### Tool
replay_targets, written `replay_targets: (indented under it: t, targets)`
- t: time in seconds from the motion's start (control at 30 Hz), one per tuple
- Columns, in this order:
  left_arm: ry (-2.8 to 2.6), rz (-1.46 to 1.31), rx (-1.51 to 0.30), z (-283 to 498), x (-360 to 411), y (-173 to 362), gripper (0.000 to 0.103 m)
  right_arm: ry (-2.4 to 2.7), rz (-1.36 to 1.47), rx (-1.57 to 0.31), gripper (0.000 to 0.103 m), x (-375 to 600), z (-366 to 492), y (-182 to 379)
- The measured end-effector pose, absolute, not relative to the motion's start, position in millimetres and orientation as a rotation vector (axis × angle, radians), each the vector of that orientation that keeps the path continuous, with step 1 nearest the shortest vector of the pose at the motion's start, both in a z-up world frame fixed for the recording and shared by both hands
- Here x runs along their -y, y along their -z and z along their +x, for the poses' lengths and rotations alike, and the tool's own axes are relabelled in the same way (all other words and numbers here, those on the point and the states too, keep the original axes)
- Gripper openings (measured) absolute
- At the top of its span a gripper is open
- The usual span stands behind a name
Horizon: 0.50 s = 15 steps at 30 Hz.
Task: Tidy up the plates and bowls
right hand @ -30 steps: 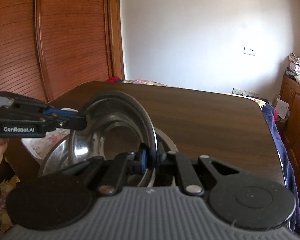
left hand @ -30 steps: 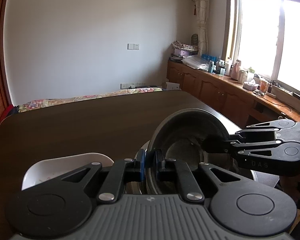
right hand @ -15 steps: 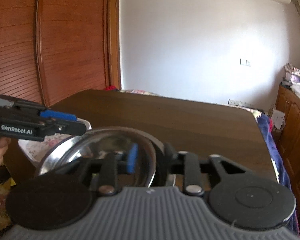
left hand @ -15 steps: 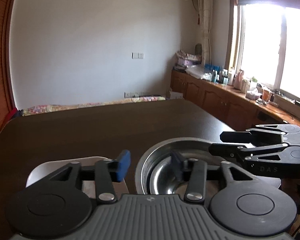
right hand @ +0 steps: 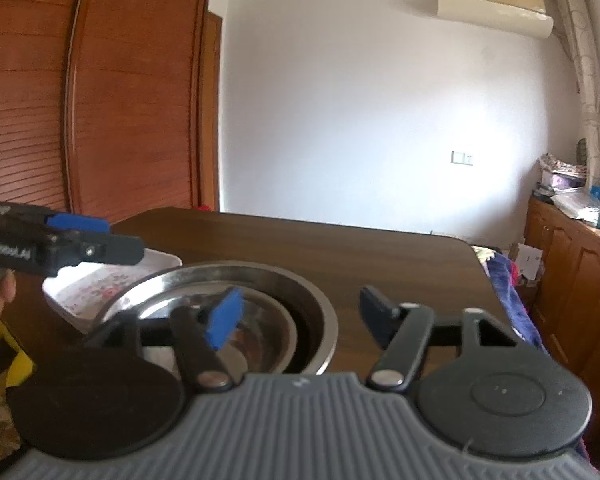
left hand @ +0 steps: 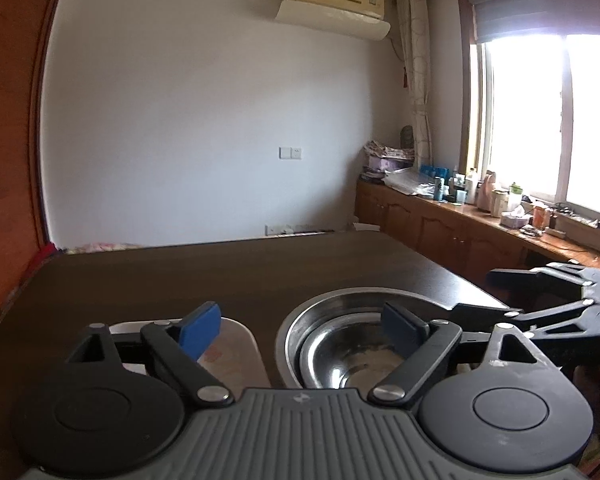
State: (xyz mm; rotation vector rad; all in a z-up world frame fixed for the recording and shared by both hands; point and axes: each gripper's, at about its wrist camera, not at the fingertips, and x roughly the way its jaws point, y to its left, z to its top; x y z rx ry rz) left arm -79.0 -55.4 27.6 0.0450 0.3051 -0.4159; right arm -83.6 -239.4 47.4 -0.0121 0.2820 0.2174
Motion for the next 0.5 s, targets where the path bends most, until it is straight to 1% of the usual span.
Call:
replay_targets:
  t: [0.03, 0.13, 0.2, 0.27, 0.33, 0.4, 0.5]
  targets:
    - [0.414, 0.046, -0.303, -80.9, 55.1, -25.9, 0.101, -0.211, -0.005, -0.277, 0.084, 241.0, -85.1, -46.7]
    - [0.413, 0.021, -0.318, -79.4, 51.6, -19.6, 0.101, -0.208, 0.018, -0.26, 0.092, 244.8, -88.1, -43.4]
    - [0.413, 0.01, -0.323, -78.7, 49.9, -15.5, 0.101, -0.197, 0.019, -0.256, 0.094, 243.9, -89.8, -39.2]
    - [0.424, 0.0, -0.327, -76.9, 48.4, -12.3, 0.101, -0.191, 0.023, -0.25, 0.095, 242.1, -90.2, -34.6]
    - [0.434, -0.017, -0.342, -75.0, 45.9, -9.5, 0.097, -0.183, 0.032, -0.249, 0.095, 240.1, -90.4, -30.0]
    - [0.449, -0.022, -0.362, -71.3, 45.2, -6.9, 0.086, -0.181, 0.051, -0.255, 0.095, 239.8, -88.0, -26.2]
    - [0.451, -0.019, -0.373, -68.2, 46.3, -3.4, 0.078, -0.188, 0.067, -0.265, 0.095, 241.9, -85.5, -23.5]
